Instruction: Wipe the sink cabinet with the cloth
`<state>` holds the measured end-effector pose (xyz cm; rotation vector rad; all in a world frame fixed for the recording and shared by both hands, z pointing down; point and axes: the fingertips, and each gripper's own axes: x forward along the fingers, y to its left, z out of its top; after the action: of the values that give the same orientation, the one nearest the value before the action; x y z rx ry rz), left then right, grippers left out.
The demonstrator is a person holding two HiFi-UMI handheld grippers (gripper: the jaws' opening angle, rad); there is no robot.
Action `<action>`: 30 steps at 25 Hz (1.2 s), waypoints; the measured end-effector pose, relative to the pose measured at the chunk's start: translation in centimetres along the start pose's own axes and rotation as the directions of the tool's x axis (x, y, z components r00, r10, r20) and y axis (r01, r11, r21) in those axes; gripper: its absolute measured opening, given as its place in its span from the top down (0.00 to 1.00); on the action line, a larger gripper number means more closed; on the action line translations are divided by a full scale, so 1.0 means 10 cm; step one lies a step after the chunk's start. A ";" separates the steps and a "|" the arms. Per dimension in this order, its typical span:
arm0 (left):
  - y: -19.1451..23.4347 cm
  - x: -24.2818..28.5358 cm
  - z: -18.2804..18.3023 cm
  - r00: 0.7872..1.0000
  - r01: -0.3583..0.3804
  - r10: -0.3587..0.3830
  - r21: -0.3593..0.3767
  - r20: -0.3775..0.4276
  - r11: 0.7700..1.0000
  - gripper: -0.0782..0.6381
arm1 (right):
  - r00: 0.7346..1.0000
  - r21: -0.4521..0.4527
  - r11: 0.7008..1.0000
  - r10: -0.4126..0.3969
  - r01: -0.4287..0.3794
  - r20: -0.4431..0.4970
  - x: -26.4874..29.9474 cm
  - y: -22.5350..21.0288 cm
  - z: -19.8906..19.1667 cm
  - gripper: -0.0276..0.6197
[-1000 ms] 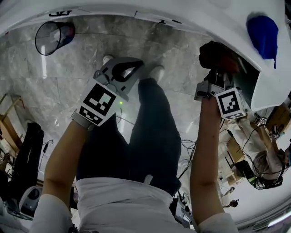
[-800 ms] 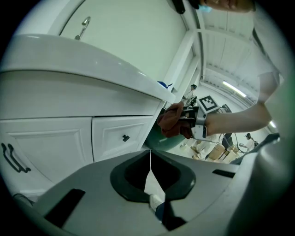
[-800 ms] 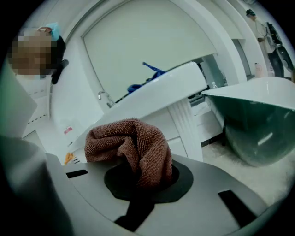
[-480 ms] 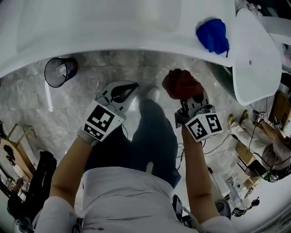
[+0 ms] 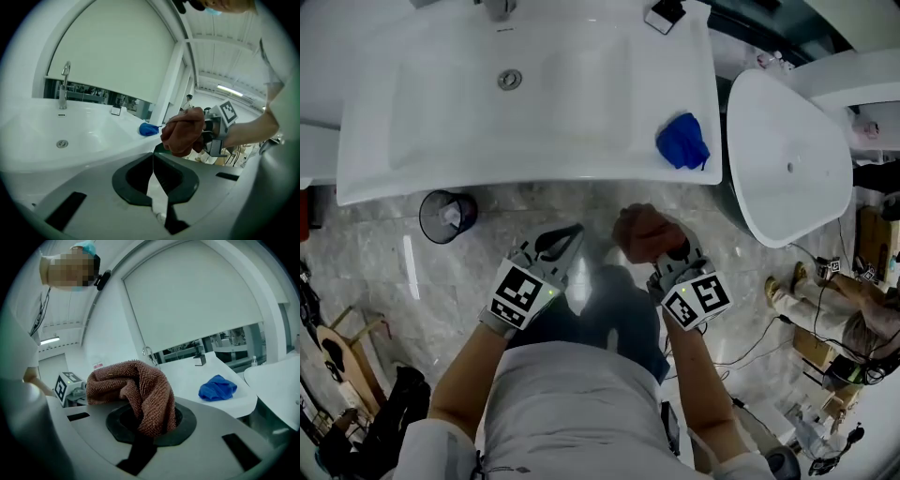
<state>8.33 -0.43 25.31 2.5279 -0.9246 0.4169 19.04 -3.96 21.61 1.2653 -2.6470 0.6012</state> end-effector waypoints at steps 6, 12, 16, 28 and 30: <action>-0.13 -0.19 0.42 0.999 -0.017 0.016 0.021 0.045 1.000 0.87 | 0.998 -0.029 0.998 0.054 -0.053 0.036 -0.14 0.26 0.46 0.89; -0.19 -0.31 0.95 0.994 -0.049 0.042 0.062 0.105 0.997 0.87 | 0.989 -0.075 0.993 0.097 -0.089 0.112 -0.31 0.47 1.11 0.89; -0.30 -0.39 1.36 0.987 -0.059 0.046 0.082 0.154 0.995 0.87 | 0.984 -0.090 0.993 0.091 -0.078 0.151 -0.46 0.52 1.47 0.89; -0.45 -0.70 2.34 0.944 -0.121 0.084 0.097 0.319 0.988 0.87 | 0.946 -0.148 0.986 0.116 -0.073 0.303 -0.81 0.58 2.31 0.89; -0.44 -0.78 2.42 0.938 -0.132 0.091 0.099 0.335 0.986 0.87 | 0.942 -0.152 0.986 0.115 -0.069 0.316 -0.83 0.60 2.37 0.89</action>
<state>8.79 -4.73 -0.13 2.7154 -1.2028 0.0816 20.59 -4.53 -4.17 1.3026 -2.9658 0.2262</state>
